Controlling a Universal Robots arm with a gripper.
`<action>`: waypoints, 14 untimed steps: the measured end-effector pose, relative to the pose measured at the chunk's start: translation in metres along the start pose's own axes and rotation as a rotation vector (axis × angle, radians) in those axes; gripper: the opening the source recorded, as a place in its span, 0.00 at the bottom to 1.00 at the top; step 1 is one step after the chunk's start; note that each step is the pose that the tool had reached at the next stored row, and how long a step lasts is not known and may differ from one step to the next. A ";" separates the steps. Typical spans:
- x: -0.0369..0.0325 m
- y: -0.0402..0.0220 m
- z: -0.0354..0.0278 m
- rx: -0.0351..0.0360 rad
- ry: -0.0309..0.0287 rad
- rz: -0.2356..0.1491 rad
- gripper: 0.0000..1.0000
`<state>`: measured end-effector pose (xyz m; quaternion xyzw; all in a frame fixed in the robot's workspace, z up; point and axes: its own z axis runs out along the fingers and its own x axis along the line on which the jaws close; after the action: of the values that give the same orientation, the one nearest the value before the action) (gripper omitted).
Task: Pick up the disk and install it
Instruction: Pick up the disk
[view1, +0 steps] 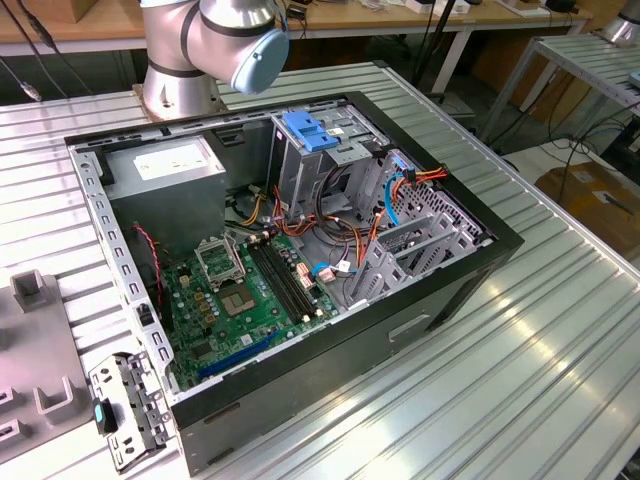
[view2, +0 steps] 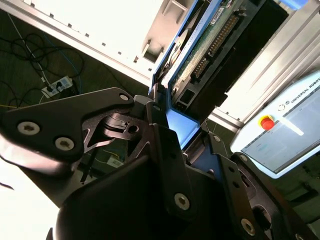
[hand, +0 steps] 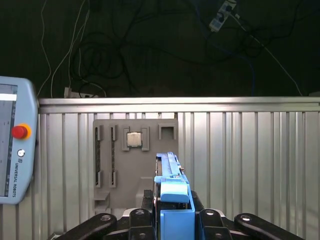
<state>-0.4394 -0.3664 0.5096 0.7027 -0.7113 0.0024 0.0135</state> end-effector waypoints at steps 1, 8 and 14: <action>0.0000 -0.0009 0.0000 0.0000 0.0000 0.000 0.37; -0.0001 -0.0080 -0.0001 0.0000 0.0000 0.000 0.37; -0.0002 -0.0145 -0.0003 -0.0001 0.0001 0.000 0.37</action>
<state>-0.4249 -0.3664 0.5096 0.7027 -0.7113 0.0024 0.0135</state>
